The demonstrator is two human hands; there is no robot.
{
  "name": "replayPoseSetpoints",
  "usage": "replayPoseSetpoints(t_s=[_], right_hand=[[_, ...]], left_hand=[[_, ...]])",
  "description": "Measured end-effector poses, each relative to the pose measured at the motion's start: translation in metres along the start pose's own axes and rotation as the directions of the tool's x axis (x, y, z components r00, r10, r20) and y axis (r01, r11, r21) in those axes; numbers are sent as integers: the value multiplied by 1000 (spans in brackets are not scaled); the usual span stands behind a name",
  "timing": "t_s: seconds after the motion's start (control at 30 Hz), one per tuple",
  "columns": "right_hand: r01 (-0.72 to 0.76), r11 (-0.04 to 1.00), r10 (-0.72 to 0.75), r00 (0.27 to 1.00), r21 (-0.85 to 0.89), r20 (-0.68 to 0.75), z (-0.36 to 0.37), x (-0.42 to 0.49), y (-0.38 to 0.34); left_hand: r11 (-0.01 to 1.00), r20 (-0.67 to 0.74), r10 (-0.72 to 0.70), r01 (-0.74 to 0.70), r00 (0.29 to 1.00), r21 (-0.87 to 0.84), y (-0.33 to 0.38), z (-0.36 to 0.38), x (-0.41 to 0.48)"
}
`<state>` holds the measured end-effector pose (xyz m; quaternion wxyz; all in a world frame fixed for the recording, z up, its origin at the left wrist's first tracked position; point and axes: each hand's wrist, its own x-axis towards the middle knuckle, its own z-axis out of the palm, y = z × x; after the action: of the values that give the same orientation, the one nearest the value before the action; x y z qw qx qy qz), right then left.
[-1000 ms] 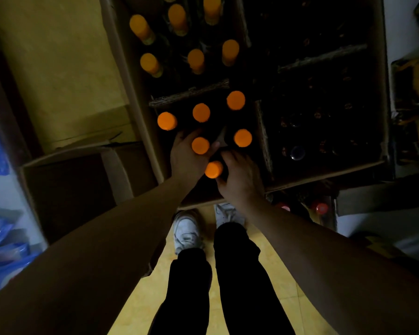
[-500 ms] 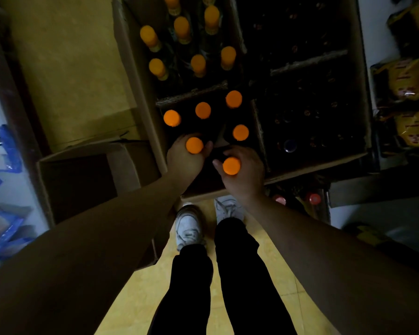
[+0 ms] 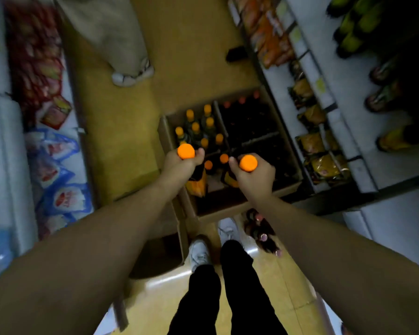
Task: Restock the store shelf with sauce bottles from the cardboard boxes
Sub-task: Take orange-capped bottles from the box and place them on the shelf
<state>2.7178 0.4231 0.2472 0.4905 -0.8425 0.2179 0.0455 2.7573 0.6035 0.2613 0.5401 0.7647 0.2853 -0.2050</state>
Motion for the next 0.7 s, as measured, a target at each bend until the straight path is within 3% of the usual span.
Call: replayPoseSetpoints(t_s=[0.17, 0.4, 0.5, 0.57, 0.7], right_hand=[[59, 994, -44, 986, 92, -160, -83, -27, -125], [262, 890, -61, 879, 373, -473, -218, -77, -295], [363, 820, -38, 806, 443, -590, -284, -99, -350], [392, 789, -39, 802, 474, -597, -330, -120, -381], [529, 735, -182, 756, 424, -628, -414, -175, -423]], left_hand=[[986, 20, 161, -162, 987, 41, 125, -44, -82], [912, 74, 405, -408, 911, 37, 290, -88, -230], [850, 83, 527, -526, 846, -45, 346, -95, -305], [786, 103, 616, -602, 781, -140, 375, -95, -355], [640, 107, 765, -731, 635, -237, 420, -88, -446]])
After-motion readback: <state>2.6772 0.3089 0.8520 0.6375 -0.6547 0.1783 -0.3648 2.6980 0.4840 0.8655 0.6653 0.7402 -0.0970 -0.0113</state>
